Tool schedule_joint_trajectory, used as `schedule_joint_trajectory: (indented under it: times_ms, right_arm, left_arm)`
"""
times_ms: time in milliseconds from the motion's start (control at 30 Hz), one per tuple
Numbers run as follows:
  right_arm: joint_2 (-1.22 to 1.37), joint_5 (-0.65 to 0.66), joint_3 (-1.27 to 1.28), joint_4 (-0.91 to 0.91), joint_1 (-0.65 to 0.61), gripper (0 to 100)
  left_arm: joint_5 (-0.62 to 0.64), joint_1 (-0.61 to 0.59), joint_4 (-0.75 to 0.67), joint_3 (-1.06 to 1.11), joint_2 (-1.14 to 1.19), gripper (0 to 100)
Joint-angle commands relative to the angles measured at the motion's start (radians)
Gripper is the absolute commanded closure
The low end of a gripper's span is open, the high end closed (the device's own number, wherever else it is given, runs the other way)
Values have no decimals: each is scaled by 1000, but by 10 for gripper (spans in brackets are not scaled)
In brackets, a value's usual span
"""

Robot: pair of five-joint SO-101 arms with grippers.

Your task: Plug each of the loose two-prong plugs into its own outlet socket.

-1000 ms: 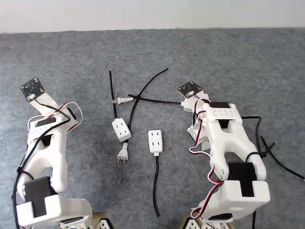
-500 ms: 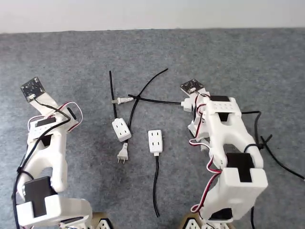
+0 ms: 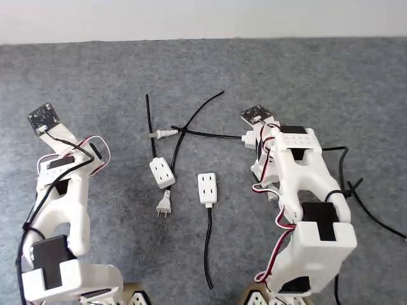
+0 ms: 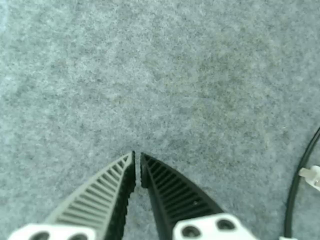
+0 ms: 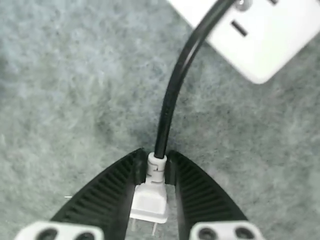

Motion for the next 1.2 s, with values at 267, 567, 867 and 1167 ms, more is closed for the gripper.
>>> schedule_joint_trajectory:
  times_ms: [267,567,867,1167]
  right_arm:
    - [-13,-29,-58,-21,-10,876]
    - [-16,-28,-63,-50,-12,876]
    - [-16,-26,-74,-50,-12,876]
    - [-15,-26,-89,-50,-12,876]
  left_arm:
    - [-2,-3,3,-41,-8,985]
    - [-2,-3,3,-41,-8,985]
    - [-2,-3,3,-41,-8,985]
    - [-2,-3,3,-41,-8,985]
